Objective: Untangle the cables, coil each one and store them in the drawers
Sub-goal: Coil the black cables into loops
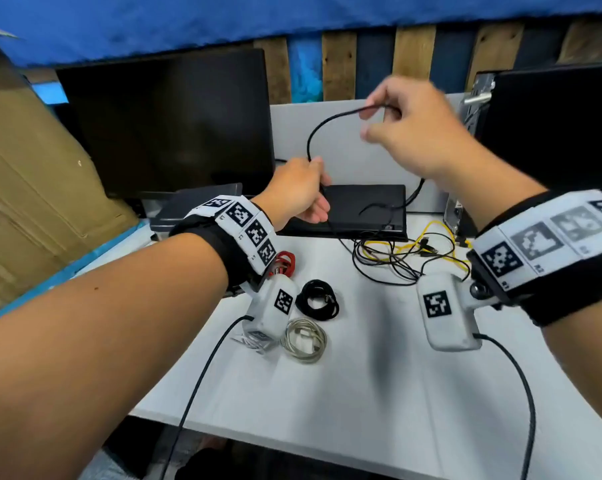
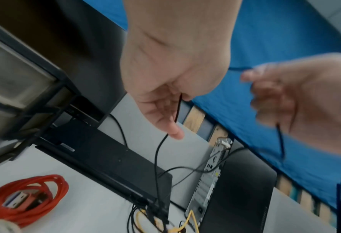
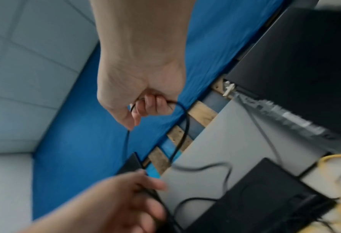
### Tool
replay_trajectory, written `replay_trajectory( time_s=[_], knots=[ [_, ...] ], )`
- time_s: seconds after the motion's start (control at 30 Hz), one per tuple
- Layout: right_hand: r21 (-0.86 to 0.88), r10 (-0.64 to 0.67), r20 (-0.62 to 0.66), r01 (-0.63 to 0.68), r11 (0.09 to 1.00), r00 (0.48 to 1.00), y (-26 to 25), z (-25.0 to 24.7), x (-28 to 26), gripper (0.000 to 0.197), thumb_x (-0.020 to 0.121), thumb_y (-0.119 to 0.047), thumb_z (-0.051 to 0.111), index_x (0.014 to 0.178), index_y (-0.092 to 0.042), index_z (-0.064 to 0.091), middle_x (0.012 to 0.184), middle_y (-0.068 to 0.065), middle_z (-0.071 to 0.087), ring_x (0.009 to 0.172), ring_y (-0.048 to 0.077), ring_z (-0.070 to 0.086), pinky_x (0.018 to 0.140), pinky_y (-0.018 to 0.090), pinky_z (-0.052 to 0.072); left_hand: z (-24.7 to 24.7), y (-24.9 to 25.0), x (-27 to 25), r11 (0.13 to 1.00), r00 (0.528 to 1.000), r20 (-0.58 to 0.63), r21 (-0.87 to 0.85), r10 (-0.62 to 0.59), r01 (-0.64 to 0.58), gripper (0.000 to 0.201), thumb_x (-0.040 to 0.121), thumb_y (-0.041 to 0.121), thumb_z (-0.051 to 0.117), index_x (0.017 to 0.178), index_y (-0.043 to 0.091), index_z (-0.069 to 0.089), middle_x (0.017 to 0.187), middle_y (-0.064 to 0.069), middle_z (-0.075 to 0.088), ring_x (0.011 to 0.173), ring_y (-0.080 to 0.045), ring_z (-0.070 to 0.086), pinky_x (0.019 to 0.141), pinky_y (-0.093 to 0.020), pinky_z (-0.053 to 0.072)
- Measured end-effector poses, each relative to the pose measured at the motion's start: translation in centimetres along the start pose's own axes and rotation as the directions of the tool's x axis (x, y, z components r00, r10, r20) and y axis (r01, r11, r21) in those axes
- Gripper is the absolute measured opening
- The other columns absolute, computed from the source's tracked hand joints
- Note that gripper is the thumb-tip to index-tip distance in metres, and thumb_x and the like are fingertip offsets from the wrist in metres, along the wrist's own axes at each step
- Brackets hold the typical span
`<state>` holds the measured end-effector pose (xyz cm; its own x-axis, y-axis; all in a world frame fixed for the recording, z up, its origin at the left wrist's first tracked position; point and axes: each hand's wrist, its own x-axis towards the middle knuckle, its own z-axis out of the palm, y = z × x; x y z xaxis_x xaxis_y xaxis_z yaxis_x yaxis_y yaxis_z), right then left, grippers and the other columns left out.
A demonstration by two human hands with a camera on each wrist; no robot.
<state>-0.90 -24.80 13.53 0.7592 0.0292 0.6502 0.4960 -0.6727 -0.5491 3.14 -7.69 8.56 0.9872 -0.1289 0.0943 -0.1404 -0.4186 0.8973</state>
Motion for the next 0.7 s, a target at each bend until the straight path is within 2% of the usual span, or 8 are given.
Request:
replay_trajectory(
  time_s=[0.1,0.2,0.3,0.37,0.47,0.57,0.63,0.7],
  knots=[
    [-0.028,0.214,0.340,-0.217,0.976,0.916,2.0,1.6,-1.9,0.050,0.085,-0.016,0.080,0.130,-0.016,0.058,0.077,-0.014,0.047,0.060,0.000,0.046,0.054,0.012,0.035,-1.8,1.3,-0.7,0.981,0.995,-0.067,-0.171,0.078,-0.088,0.049,0.113,0.035,0.029,0.094,0.005,0.063,0.077,-0.016,0.071,0.063,-0.021,0.072,0.058,-0.027,0.059],
    [-0.015,0.263,0.511,-0.298,0.955,0.818,3.7,4.1,-4.2,0.056,0.083,-0.026,0.083,0.132,-0.022,0.056,0.085,-0.020,0.054,0.073,-0.003,0.053,0.057,0.006,0.035,-2.5,2.8,-2.2,0.931,0.977,0.003,-0.305,0.211,-0.200,0.040,0.112,0.025,0.033,0.094,0.004,0.062,0.081,-0.016,0.069,0.067,-0.020,0.072,0.066,-0.027,0.060],
    [-0.065,0.276,0.515,-0.284,0.957,0.812,4.7,6.6,-4.9,0.015,0.090,-0.033,0.076,0.099,-0.021,0.073,0.070,-0.022,0.061,0.072,-0.001,0.054,0.057,0.008,0.036,-3.1,3.7,-3.5,0.884,0.933,0.063,-0.348,0.355,-0.313,0.036,0.112,0.023,0.033,0.099,0.002,0.060,0.089,-0.019,0.070,0.076,-0.022,0.074,0.071,-0.026,0.060],
    [-0.139,0.295,0.474,-0.260,0.956,0.830,4.9,7.3,-4.8,0.020,0.095,-0.034,0.069,0.084,-0.019,0.075,0.063,-0.020,0.064,0.072,0.005,0.057,0.062,0.017,0.039,-3.7,4.0,-4.0,0.847,0.904,0.056,-0.379,0.423,-0.373,0.033,0.113,0.022,0.035,0.102,0.002,0.060,0.092,-0.020,0.070,0.081,-0.024,0.074,0.075,-0.029,0.060],
    [-0.088,0.336,0.450,-0.333,0.939,0.827,4.7,7.6,-4.7,0.014,0.093,-0.033,0.070,0.093,-0.018,0.073,0.076,-0.015,0.067,0.075,0.005,0.061,0.064,0.021,0.043,-5.2,4.2,-4.7,0.784,0.865,0.008,-0.427,0.502,-0.451,0.022,0.110,0.016,0.045,0.102,0.004,0.062,0.099,-0.019,0.071,0.090,-0.025,0.074,0.082,-0.030,0.060],
    [0.039,0.366,0.532,-0.454,0.890,0.763,4.0,7.6,-4.9,0.017,0.091,-0.024,0.072,0.107,-0.023,0.065,0.061,-0.013,0.052,0.050,0.005,0.042,0.044,0.019,0.029,-6.3,3.9,-5.2,0.738,0.825,0.004,-0.448,0.566,-0.504,0.008,0.104,0.007,0.057,0.106,0.004,0.064,0.112,-0.019,0.072,0.102,-0.026,0.072,0.088,-0.032,0.059],
    [0.170,0.344,0.582,-0.524,0.834,0.737,3.8,7.8,-5.0,0.030,0.091,-0.012,0.068,0.114,-0.029,0.061,0.063,-0.007,0.046,0.051,0.010,0.032,0.044,0.023,0.022,-6.8,3.7,-5.4,0.732,0.810,0.026,-0.446,0.585,-0.514,0.011,0.102,0.002,0.057,0.109,0.004,0.065,0.118,-0.017,0.072,0.107,-0.024,0.071,0.090,-0.032,0.058],
    [0.305,0.306,0.617,-0.579,0.756,0.725,3.6,7.9,-4.8,0.035,0.089,0.005,0.059,0.109,-0.024,0.060,0.063,-0.004,0.041,0.050,0.011,0.025,0.049,0.026,0.014,-7.0,3.7,-5.4,0.744,0.809,0.054,-0.430,0.586,-0.511,0.017,0.101,-0.003,0.054,0.111,0.004,0.066,0.120,-0.016,0.072,0.107,-0.023,0.071,0.091,-0.031,0.057]
  ],
)
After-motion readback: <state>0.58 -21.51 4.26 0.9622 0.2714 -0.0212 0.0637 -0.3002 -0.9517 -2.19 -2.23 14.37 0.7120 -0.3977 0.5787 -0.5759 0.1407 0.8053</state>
